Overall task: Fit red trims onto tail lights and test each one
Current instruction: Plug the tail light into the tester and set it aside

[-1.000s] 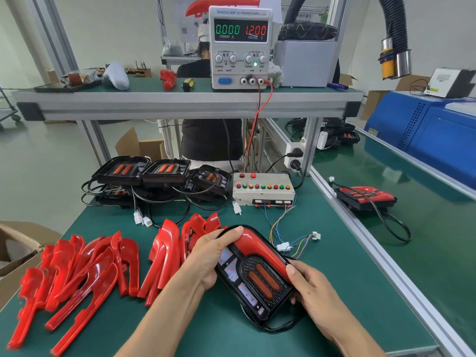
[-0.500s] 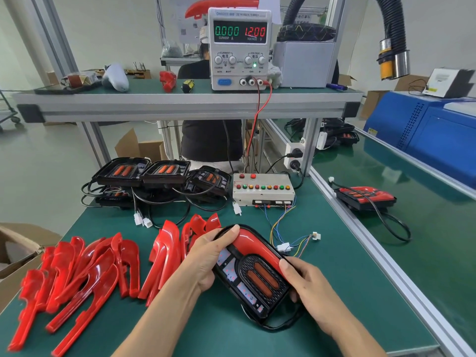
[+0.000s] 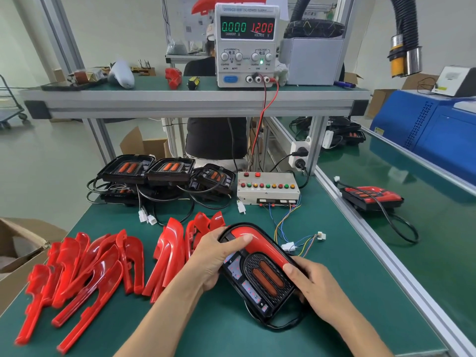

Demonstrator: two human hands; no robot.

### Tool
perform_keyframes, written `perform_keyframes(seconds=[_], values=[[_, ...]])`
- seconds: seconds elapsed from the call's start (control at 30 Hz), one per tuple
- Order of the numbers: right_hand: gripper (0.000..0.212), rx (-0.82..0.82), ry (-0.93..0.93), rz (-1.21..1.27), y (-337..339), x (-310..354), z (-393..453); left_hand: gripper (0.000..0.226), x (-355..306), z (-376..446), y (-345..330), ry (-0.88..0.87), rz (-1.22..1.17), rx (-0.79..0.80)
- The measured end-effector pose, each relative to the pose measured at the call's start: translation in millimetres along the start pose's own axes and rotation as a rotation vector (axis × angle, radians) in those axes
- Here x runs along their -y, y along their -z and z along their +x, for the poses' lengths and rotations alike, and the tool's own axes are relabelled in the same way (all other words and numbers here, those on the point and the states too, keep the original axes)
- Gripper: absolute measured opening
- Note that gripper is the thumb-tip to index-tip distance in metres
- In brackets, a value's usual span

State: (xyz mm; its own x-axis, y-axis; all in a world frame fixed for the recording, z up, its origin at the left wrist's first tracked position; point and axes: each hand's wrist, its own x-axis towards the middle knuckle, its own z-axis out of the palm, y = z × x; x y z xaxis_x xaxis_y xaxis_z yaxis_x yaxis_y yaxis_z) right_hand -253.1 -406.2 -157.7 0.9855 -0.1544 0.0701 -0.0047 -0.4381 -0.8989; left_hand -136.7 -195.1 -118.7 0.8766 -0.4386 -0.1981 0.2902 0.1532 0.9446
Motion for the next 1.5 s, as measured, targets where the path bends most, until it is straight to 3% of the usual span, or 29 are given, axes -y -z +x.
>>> perform_keyframes(seconds=[0.27,0.47,0.57,0.7,0.93,1.13,1.4,1.5], values=[[0.045,0.000,-0.030,-0.019,1.7,-3.0,3.0,0.056,5.2,2.9,-1.0,-0.024,0.034,-0.009],[0.025,0.003,-0.004,-0.014,2.4,4.4,3.3,0.059,7.5,4.0,-4.1,-0.052,0.010,-0.051],[0.032,-0.009,-0.023,0.001,0.0,0.5,1.6,0.056,9.6,5.1,-4.3,-0.061,0.043,-0.064],[0.060,-0.026,-0.038,0.046,-2.5,-2.5,0.7,0.051,11.6,5.4,-3.6,-0.063,0.063,-0.058],[0.051,-0.038,-0.022,0.069,-3.4,0.6,1.5,0.053,13.6,6.9,-1.4,-0.079,0.063,-0.062],[0.028,-0.052,-0.038,0.094,-6.8,0.2,-2.5,0.068,15.0,9.4,0.7,-0.109,0.144,-0.060],[0.051,0.062,-0.065,-0.055,3.9,2.2,5.3,0.067,10.6,10.3,5.9,-0.093,0.159,0.000],[0.047,0.161,-0.071,-0.045,4.2,6.9,9.0,0.072,11.1,11.2,4.9,-0.078,0.158,0.007]])
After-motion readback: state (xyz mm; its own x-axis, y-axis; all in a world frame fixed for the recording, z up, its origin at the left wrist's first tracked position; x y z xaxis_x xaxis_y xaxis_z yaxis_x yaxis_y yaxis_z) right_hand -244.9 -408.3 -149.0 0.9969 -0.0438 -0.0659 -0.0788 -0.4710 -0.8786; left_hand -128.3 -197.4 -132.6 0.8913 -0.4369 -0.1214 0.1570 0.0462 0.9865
